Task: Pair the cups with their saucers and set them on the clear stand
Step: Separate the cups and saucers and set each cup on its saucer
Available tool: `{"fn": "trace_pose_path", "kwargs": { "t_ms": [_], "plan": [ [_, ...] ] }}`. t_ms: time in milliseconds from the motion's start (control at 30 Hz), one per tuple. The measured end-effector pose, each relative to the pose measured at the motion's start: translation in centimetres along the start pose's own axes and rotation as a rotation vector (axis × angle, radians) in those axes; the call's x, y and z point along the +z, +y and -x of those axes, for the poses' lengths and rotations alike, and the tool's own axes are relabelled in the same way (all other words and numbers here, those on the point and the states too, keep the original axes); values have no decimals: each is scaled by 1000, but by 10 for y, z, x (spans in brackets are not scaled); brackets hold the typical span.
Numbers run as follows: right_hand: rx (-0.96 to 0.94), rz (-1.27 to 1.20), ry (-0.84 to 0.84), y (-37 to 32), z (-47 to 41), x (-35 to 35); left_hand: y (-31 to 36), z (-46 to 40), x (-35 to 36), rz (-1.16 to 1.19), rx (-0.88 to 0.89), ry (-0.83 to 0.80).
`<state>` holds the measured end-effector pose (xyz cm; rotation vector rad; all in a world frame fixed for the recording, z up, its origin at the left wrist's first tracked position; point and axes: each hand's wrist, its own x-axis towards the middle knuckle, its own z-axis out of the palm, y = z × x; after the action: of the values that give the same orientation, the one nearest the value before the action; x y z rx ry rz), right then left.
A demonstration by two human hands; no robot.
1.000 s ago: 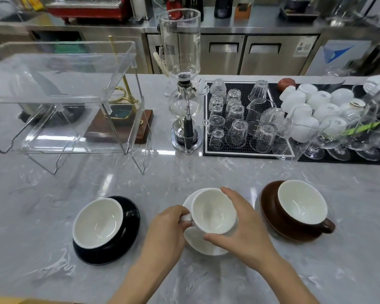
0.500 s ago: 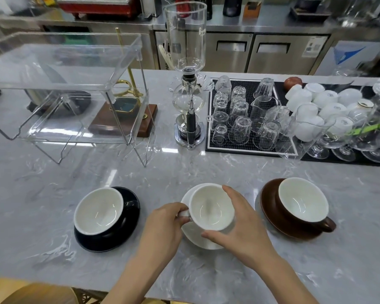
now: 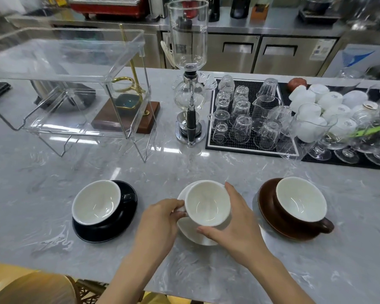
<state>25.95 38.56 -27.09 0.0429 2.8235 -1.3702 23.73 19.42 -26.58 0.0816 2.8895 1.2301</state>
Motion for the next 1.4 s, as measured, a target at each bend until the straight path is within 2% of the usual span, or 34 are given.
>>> {"fn": "trace_pose_path", "kwargs": {
  "t_ms": [333,533,700,900,1400],
  "plan": [
    [-25,-39,29,6,1,7,-4,6,3,-53,35,54],
    [-32,-58,20,3,8,6,-7,8,-2,-26,92,5],
    [-47,-109,70,2,20,-7,-8,19,-9,79,16,14],
    [65,-246,133,10,34,-13,-14,27,-8,213,-83,77],
    [196,-428,156,24,40,-5,-17,29,-1,395,-237,-9]
  ]
}}
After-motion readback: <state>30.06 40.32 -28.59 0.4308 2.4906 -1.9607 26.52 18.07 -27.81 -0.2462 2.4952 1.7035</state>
